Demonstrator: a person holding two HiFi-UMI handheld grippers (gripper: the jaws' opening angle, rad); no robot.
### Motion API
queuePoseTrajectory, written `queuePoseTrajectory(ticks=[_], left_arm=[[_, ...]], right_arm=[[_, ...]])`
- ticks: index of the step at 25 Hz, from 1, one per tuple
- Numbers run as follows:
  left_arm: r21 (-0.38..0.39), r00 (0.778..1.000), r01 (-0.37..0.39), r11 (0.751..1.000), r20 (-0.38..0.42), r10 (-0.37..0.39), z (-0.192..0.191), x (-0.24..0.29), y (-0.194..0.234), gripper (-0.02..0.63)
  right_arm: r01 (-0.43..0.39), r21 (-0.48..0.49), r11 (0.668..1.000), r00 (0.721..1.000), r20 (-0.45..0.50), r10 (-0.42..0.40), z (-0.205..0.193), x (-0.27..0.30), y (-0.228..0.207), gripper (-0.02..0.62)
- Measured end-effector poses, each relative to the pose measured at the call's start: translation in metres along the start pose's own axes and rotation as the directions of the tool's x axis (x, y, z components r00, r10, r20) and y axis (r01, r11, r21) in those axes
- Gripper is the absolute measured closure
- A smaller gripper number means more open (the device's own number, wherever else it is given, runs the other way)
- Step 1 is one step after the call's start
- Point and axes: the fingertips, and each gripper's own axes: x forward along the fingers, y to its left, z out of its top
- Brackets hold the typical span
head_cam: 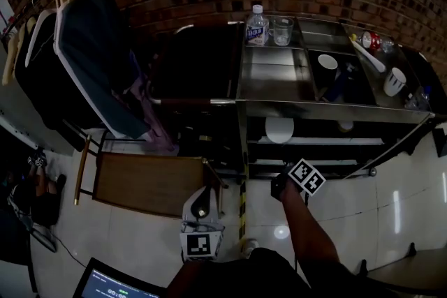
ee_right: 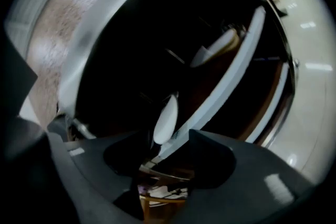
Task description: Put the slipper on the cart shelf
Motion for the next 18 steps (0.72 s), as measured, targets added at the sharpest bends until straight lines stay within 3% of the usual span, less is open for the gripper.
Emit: queuePoseTrajectory(ticks=[1, 3, 6, 9, 11, 13, 15, 18], left_arm=[[-0.006, 1.000, 0.005, 1.000, 0.008, -0.005, 0.003, 0.000, -0.001, 0.591], [-0.012, 0.999, 0.018, 1.000, 0.029, -0.018, 0.009, 0.002, -0.004, 0.591], [-0.024, 0.997, 0.051, 0.998, 0.053, -0.050, 0.019, 0.003, -0.015, 0.591], [-0.061, 0.993, 0.099, 0.993, 0.077, -0.094, 0.026, 0.000, -0.029, 0.591], [-0.071, 0.990, 0.121, 0.990, 0.081, -0.115, 0.028, -0.004, -0.036, 0.591], [-0.080, 0.988, 0.135, 0.988, 0.083, -0.129, 0.028, -0.006, -0.041, 0.591], [-0.080, 0.987, 0.143, 0.986, 0.083, -0.137, 0.030, -0.007, -0.046, 0.591], [-0.077, 0.985, 0.150, 0.986, 0.091, -0.143, 0.034, -0.009, -0.049, 0.591]], right_arm=[[-0.020, -0.104, 0.994, 1.000, 0.002, 0.021, -0.001, -0.017, 0.009, 0.377], [-0.072, -0.315, 0.946, 0.997, 0.008, 0.079, -0.002, -0.051, 0.035, 0.399], [-0.128, -0.570, 0.811, 0.985, 0.021, 0.171, -0.002, -0.103, 0.075, 0.477], [-0.103, -0.754, 0.649, 0.970, 0.070, 0.235, 0.004, -0.157, 0.110, 0.594], [-0.063, -0.836, 0.545, 0.956, 0.107, 0.273, 0.005, -0.188, 0.131, 0.594], [-0.016, -0.885, 0.465, 0.945, 0.139, 0.295, 0.004, -0.211, 0.142, 0.594], [0.007, -0.908, 0.420, 0.945, 0.144, 0.295, -0.003, -0.222, 0.145, 0.594], [0.004, -0.921, 0.391, 0.950, 0.126, 0.286, -0.017, -0.227, 0.145, 0.594]])
